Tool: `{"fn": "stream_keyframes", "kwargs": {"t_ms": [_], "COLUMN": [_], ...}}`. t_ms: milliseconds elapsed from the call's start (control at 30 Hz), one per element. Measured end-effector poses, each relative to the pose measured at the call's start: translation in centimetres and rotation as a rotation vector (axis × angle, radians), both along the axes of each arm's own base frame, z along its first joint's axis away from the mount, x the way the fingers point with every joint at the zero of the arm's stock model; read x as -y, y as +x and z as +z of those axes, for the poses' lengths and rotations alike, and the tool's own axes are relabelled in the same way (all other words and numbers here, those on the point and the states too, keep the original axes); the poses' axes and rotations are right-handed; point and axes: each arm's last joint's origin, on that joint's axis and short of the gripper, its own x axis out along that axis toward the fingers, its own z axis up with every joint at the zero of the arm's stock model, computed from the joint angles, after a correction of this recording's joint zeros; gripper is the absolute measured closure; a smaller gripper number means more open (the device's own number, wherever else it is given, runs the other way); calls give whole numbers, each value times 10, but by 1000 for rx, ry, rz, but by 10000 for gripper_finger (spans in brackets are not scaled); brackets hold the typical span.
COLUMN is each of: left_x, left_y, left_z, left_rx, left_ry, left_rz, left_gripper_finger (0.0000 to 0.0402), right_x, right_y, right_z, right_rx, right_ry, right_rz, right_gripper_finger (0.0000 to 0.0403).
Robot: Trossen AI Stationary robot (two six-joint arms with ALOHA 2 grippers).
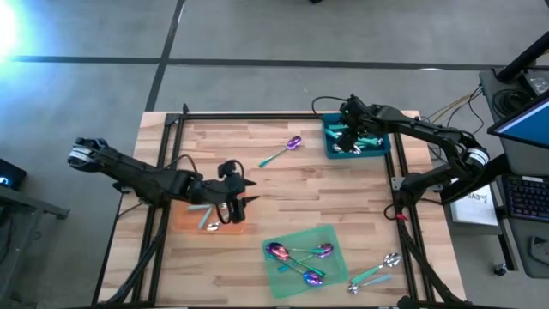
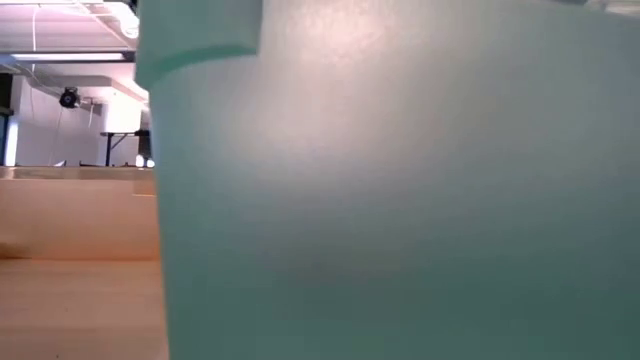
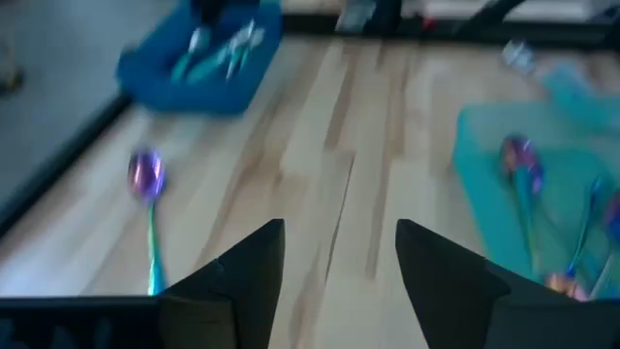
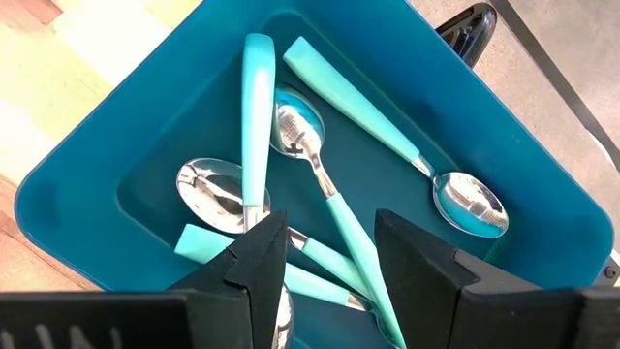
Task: Sort silverware by color (type)
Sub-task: Put the top blue spoon into the orange bin, then put the green spoon into the blue bin
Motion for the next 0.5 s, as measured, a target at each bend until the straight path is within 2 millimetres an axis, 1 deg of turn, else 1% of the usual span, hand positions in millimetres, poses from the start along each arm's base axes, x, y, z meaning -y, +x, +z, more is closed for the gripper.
{"fn": "stream_keyframes", "kwargs": {"t_ms": [133,200,267,367,500], "left_x": [4,6,7,2,-6], "left_y": [9,14,18,20,20], "left_z": [3,1,-3,-7,-4], "left_rx": [67,80,73,52,64], "left_ry": [24,14,14,14,18], "left_rz": [-65,-111,-120,-99,-73], "left_gripper_finger": [225,226,226,226,226], "right_x": [0,0,0,1,2], "right_y": [0,0,0,1,2], "right_z": [0,0,0,1,2], "right_rx": [0,0,0,11,45], "right_ry": [0,0,0,-16,-18], "right_rz": [0,0,0,10,-34], "right_gripper_finger": [255,255,255,255,255]}}
